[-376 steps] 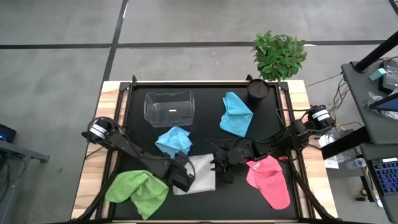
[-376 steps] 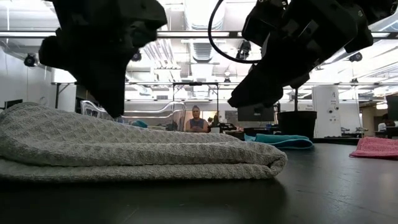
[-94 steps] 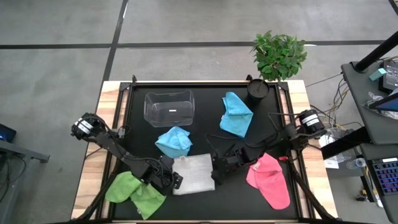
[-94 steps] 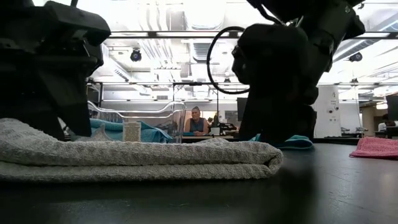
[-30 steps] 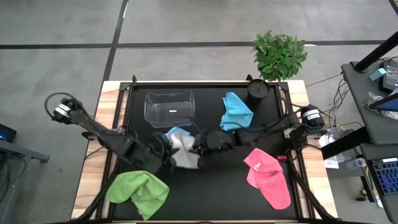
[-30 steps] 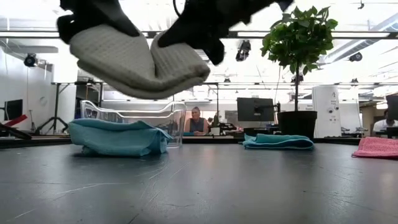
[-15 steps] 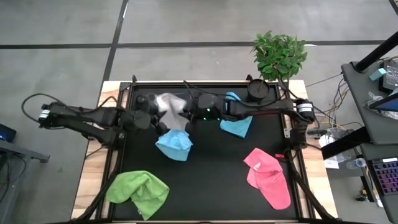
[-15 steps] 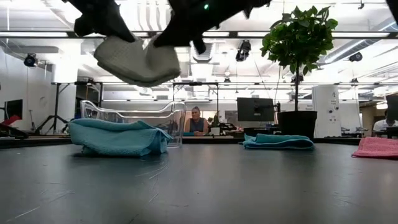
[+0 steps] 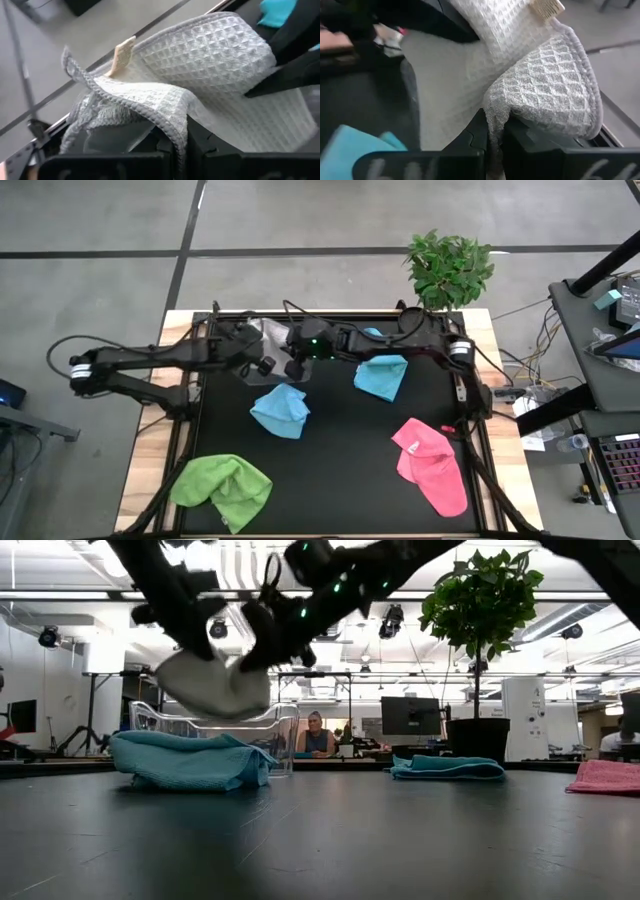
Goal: Fold microfiber towels
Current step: Put the gray microfiber cloth into the transparent bin
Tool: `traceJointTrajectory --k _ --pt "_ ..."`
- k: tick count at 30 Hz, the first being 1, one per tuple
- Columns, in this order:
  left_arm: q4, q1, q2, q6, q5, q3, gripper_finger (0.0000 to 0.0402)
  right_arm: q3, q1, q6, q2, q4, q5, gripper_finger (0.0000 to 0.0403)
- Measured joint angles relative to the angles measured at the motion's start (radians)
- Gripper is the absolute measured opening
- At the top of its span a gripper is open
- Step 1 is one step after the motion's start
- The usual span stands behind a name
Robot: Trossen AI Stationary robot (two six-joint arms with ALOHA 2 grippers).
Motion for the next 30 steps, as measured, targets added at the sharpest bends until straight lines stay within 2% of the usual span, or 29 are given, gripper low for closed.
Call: traceJointTrajectory --k 7,12,16,25,30 --pt "-0.019 0.07 0.116 -0.012 0.009 -0.002 0.0 0.111 -0.018 -0.025 0.09 -0.118 0.005 0.0018" --pt "-0.122 0.092 0.18 -0.096 0.013 -0.002 0.0 0.178 -0.022 -0.036 0.109 -0.232 0.008 0.0018" --pt "-0.116 0.095 0.227 -0.115 0.033 -0.002 0.0 0.211 -0.023 -0.035 0.12 -0.29 0.009 0.0018" --pt "-0.123 0.095 0.277 -0.174 0.064 -0.004 0.0 0.217 -0.025 -0.025 0.155 -0.32 0.008 0.0019" --pt "-0.122 0.095 0.28 -0.175 0.064 -0.004 0.0019 0.212 -0.026 -0.026 0.155 -0.318 0.009 0.0037"
